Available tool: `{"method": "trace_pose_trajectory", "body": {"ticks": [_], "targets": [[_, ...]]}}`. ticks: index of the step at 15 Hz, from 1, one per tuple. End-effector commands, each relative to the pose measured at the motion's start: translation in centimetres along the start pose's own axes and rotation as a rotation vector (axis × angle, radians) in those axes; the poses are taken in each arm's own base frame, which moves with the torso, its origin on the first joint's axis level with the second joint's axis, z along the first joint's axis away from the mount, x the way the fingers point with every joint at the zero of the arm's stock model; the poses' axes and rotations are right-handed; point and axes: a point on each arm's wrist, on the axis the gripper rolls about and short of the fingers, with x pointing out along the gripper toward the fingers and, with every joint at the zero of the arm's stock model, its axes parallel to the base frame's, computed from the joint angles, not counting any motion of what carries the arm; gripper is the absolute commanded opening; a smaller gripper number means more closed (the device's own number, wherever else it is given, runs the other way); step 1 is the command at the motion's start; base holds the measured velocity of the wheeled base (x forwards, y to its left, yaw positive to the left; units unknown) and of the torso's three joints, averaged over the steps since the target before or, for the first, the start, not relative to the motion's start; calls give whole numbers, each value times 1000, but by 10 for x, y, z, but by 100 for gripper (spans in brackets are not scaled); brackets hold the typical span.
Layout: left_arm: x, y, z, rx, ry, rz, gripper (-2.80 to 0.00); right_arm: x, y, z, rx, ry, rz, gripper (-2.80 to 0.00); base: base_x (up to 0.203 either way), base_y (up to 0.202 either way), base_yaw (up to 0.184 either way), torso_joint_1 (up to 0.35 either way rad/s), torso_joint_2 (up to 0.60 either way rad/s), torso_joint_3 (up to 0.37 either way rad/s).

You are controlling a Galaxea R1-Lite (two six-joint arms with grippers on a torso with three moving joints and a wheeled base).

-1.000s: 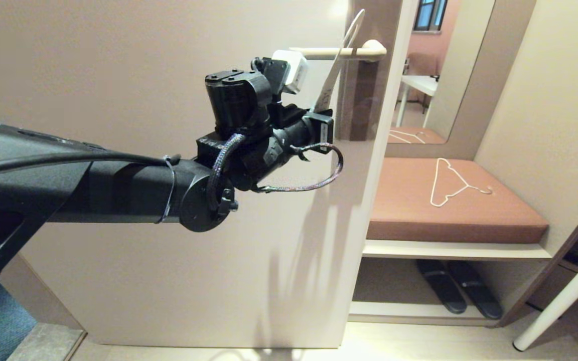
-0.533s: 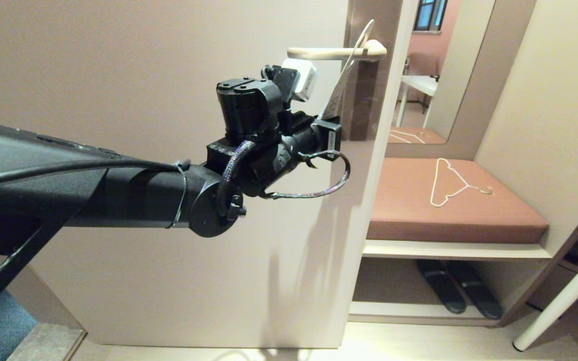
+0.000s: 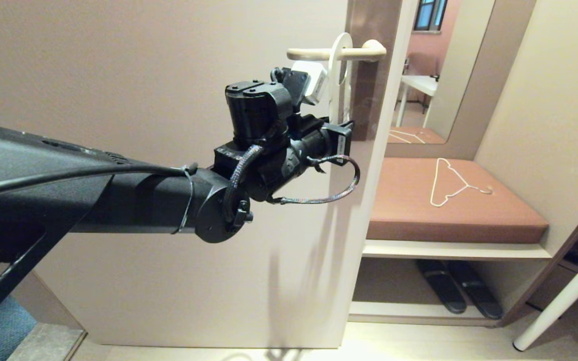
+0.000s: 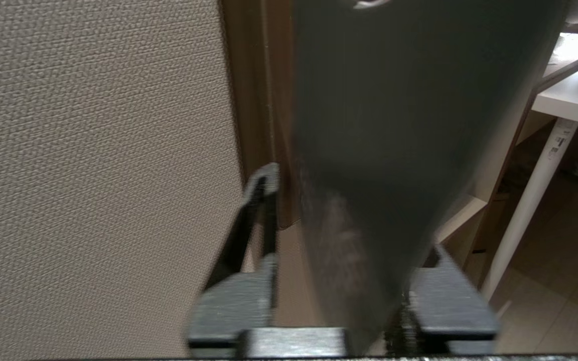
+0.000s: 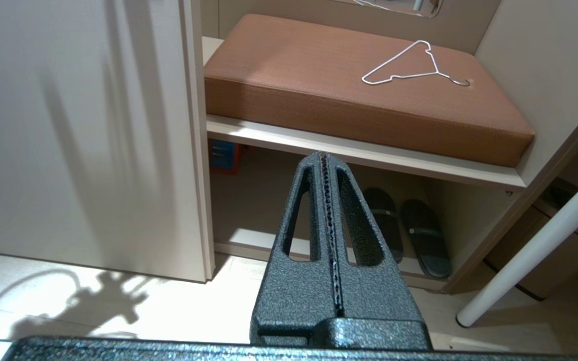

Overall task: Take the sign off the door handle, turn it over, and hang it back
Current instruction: Hang the sign back with the other side facing out

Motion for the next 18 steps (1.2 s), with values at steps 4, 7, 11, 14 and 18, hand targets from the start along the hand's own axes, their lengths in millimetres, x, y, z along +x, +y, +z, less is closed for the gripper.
{"method": "trace_pose_trajectory", "body": {"ticks": [4,7,11,14,18], "targets": [[-1,0,4,-3,-16,1,0,0,0,0,-1,2,1,-280,0,0,0,0,0,0],[-3,0,6,-1,-21,0,0,0,0,0,-1,2,0,-280,0,0,0,0,0,0],[-10,1,18,-3,-41,11,0,0,0,0,1,2,0,-280,0,0,0,0,0,0],[-26,2,23,-1,-26,18,0,0,0,0,1,2,0,-280,0,0,0,0,0,0],[-57,6,25,0,17,27,0,0,0,0,1,2,-1,-280,0,0,0,0,0,0]]}}
